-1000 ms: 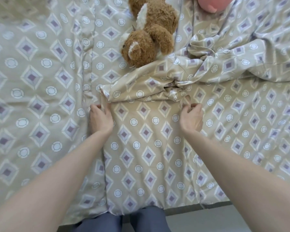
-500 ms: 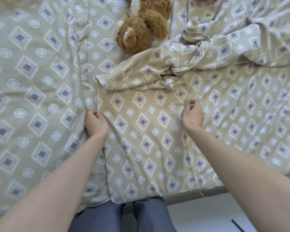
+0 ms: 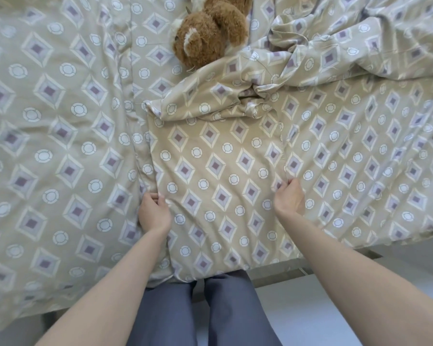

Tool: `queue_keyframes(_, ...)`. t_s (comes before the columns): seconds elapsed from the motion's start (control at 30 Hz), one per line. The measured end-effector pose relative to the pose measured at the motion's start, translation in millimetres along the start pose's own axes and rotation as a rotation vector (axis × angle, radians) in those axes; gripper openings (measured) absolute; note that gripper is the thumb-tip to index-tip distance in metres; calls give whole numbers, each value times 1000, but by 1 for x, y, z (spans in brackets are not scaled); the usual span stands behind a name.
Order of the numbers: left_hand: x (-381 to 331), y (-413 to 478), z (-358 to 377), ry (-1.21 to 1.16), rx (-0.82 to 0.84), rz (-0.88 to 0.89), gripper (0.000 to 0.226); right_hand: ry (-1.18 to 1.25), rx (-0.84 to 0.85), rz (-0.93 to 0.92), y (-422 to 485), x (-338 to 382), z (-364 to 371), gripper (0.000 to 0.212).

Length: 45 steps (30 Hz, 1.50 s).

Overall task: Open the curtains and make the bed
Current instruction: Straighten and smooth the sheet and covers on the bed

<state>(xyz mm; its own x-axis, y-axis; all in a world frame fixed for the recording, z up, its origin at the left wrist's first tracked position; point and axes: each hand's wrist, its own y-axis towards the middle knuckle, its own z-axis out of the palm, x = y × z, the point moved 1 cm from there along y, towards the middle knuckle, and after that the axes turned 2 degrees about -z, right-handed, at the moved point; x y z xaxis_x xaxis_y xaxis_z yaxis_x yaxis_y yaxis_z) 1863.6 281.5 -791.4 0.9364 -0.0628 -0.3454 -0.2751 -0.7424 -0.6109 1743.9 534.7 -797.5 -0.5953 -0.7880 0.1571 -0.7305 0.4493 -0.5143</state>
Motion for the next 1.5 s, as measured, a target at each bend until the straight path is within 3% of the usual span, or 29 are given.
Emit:
queue_keyframes(0.27,7,8,-2,25,-2,29,25,44,71,-36,7,-11,-10,17)
queue_keyframes(0.47,23,-5,-9,90,219,-2,35,3,86,64,-21,-34,-6,24)
queue_keyframes(0.67,42,-19,-10,369,425,40,29,-3,126,156,-37,-52,-1,27)
queue_keyframes(0.77,47,-18,-10,481,378,72,14,-11,126,166,-31,-57,-7,24)
queue_keyframes(1.0,56,-19,-10,454,338,77,32,-105,116,78,-28,-65,-13,15)
queue_keyframes(1.3,67,-24,-11,676,637,42,42,-249,230,94,-50,-84,-10,36)
queue_keyframes(1.5,80,-35,-5,703,499,106,25,-397,240,61,-47,-85,-11,33)
